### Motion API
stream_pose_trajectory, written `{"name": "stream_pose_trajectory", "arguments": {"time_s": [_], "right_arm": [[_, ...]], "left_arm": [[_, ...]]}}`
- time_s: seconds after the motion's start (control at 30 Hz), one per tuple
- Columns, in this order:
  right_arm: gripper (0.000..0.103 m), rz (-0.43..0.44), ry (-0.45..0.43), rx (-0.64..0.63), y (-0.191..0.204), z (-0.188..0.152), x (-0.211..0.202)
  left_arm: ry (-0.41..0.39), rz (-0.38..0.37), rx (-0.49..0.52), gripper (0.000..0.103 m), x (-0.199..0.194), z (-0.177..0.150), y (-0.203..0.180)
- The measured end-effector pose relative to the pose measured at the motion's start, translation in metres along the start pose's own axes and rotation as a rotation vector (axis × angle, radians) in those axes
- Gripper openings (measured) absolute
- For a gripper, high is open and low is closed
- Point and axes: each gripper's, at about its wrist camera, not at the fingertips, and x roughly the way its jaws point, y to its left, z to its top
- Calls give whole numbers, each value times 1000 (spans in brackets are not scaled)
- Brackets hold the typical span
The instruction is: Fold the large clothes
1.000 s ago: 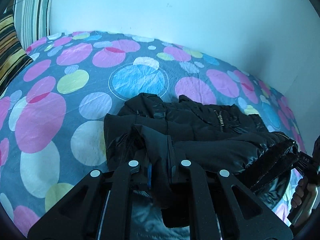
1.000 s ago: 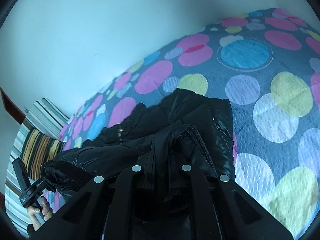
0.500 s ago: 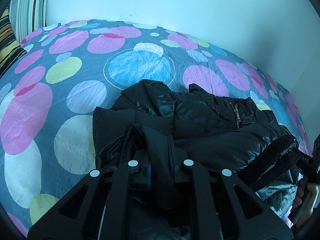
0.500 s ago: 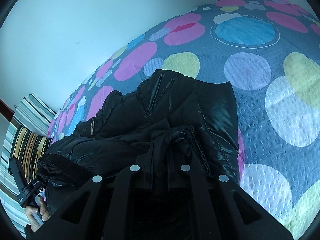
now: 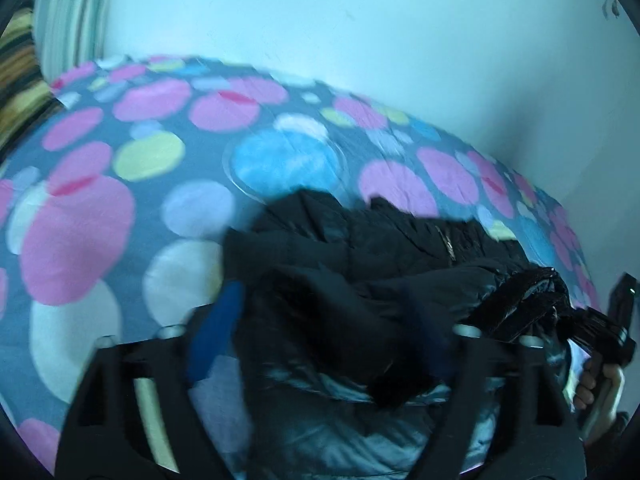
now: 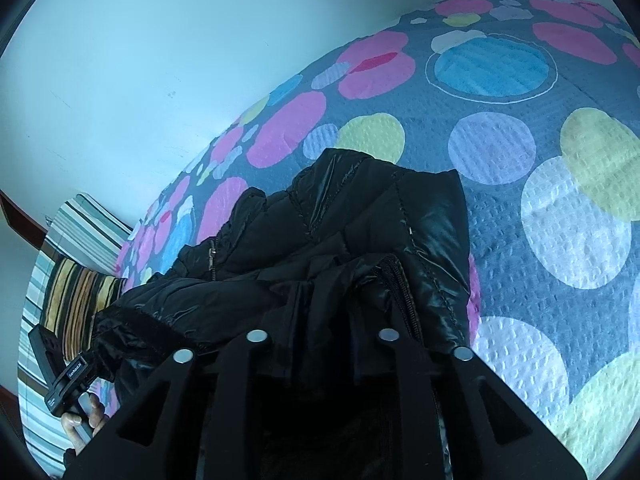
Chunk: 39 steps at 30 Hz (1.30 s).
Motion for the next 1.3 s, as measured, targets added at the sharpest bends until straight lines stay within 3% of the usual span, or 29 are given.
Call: {"name": "stream_pose_trajectory", "arguments": {"time_s": [0.2,0.37,0.53,0.8,1.03,1.3], "right_arm": [[62,13,-57,-6,0,1,-30],[64,25,-78,-34,-6,2,-51],[66,42,-95,-59,-20,2,-65],[66,44,-78,-140,-22,-1,-61],[66,23,-74,-242,-3,11,-43],[67,-4,-16,-294,11,50,-2]], "left_arm": [[-15,7,36,88,-17,3,4],[-21,16,98,88,-19,0,1],[-52,-29,82,88,-28,-4,15],[-76,-22,98,88,-34,-13,31],[-25,-57,124,88,-8,2,22],[51,-71,191,88,37,25,2]]}}
